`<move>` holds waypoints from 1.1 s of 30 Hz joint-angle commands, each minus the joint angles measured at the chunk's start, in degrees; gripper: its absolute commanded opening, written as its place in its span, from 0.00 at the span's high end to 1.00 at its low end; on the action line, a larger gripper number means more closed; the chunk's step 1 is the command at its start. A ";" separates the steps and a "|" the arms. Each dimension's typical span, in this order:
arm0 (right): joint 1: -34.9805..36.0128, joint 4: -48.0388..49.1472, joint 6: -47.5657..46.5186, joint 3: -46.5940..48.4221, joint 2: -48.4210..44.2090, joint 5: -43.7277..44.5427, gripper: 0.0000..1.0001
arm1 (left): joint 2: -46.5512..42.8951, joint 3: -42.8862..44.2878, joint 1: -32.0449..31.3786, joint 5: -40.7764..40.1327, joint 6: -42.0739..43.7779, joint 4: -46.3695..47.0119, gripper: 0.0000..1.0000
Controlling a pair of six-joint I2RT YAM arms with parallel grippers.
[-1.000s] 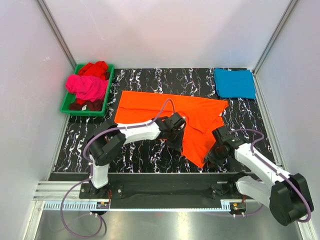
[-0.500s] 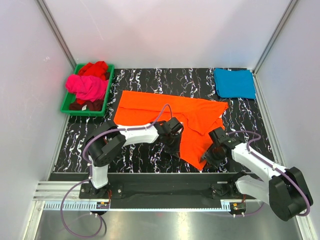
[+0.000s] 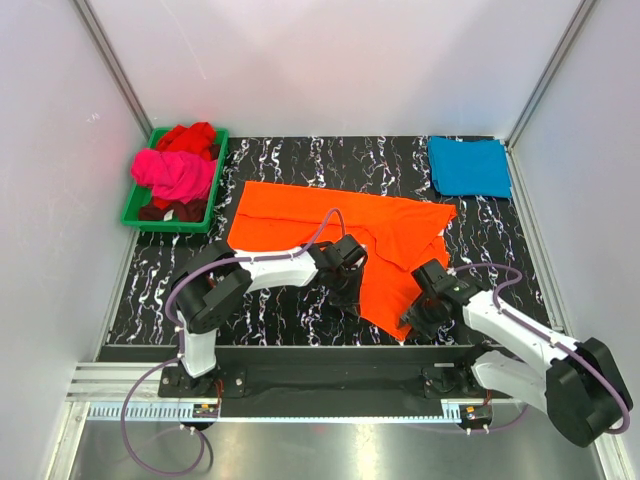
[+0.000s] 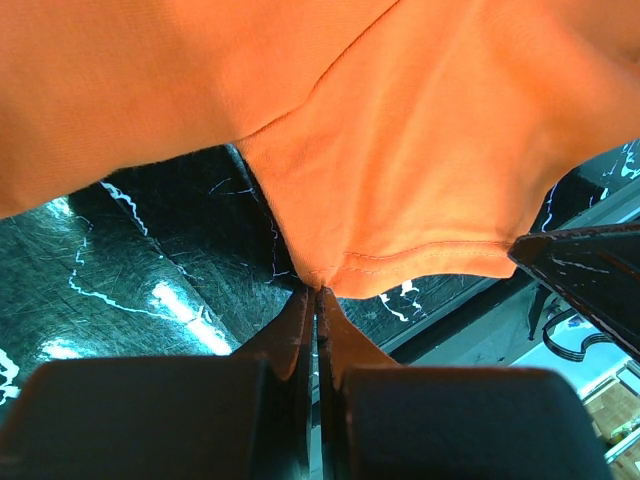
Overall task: Fold and stack the t-shirts
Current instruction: Fold the tshirt
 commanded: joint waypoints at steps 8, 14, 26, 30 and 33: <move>3.25 -0.98 7.01 -1.51 -3.21 3.57 0.68 | -1.86 1.59 -0.26 1.64 0.56 0.02 1.00; 4.30 -0.20 7.37 -2.21 -2.68 3.57 0.69 | -1.68 1.86 -0.26 1.55 0.65 -0.06 1.00; 8.25 0.16 8.68 -0.55 1.97 7.26 0.60 | -2.56 1.68 -0.26 0.93 0.30 -0.24 0.94; 9.57 0.42 9.21 0.16 4.43 8.40 0.60 | -3.09 2.12 -0.26 0.93 -0.05 -0.59 0.88; 10.81 0.33 9.92 0.68 5.66 9.28 0.62 | -3.17 2.65 -0.26 0.32 0.04 -1.90 0.86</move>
